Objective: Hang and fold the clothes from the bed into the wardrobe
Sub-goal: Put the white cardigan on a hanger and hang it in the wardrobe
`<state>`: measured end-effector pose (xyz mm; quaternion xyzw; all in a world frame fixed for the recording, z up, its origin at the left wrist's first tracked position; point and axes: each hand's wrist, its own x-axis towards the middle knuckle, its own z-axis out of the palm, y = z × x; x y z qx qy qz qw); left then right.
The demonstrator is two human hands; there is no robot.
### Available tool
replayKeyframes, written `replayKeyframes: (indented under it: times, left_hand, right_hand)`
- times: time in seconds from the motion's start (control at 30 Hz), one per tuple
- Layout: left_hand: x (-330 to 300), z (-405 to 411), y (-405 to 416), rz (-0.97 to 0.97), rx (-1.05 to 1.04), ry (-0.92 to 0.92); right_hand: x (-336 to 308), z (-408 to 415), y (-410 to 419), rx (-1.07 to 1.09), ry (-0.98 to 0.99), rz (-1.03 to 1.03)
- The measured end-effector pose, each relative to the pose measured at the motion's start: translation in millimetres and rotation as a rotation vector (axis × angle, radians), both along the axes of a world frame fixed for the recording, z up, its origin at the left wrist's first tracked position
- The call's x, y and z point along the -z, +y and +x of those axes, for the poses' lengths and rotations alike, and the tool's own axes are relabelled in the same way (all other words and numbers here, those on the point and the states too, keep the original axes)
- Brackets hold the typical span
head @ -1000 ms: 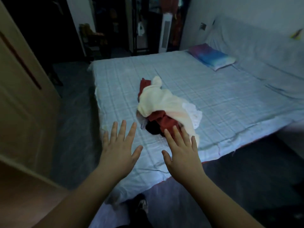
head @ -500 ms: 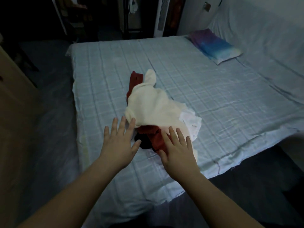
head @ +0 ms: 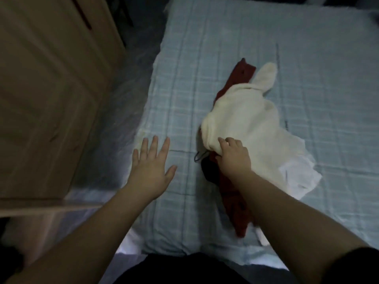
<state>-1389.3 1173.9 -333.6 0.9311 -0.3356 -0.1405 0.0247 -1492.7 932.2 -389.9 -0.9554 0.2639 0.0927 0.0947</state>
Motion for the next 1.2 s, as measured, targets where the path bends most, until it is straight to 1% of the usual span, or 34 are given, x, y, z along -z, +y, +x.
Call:
replayKeyframes:
  times: [0.1,0.17,0.23,0.33,0.5,0.7,0.8,0.97,1.03,1.13,1.2]
  left_hand:
    - [6,-17,-8,-0.031,-0.1,0.025]
    - [11,-26,-18,-0.038,-0.132,0.034]
    - [15,-33,-28,-0.041,-0.148,0.041]
    - [22,-45,-37,-0.044,-0.17,0.087]
    - [24,-61,-51,-0.003,-0.133,0.138]
    - [26,-73,-68,-0.004,-0.111,0.178]
    - [29,-80,-77,-0.026,-0.083,0.219]
    - [40,-85,-87,-0.008,-0.079,0.282]
    - [44,-86,-92,-0.012,-0.074,0.304]
    - [44,-87,-106,-0.053,-0.054,0.312]
    - [40,-86,-118,-0.086,-0.041,0.316]
  right_hand:
    - [21,18,-15,-0.1,0.154,-0.074]
    - [29,22,-25,-0.097,0.173,-0.107]
    - [33,20,-32,-0.048,0.171,-0.115]
    - [36,7,-41,-0.031,0.175,-0.06]
    - [29,-11,-68,0.003,0.15,0.098]
    - [31,-27,-77,0.061,0.03,0.114]
    - [26,-34,-85,0.149,-0.068,0.182]
    - [11,-51,-106,0.37,-0.343,0.346]
    - [7,-62,-109,0.426,-0.433,0.375]
    - [-2,-77,-113,0.517,-0.516,0.424]
    - [-7,-86,-119,0.529,-0.514,0.413]
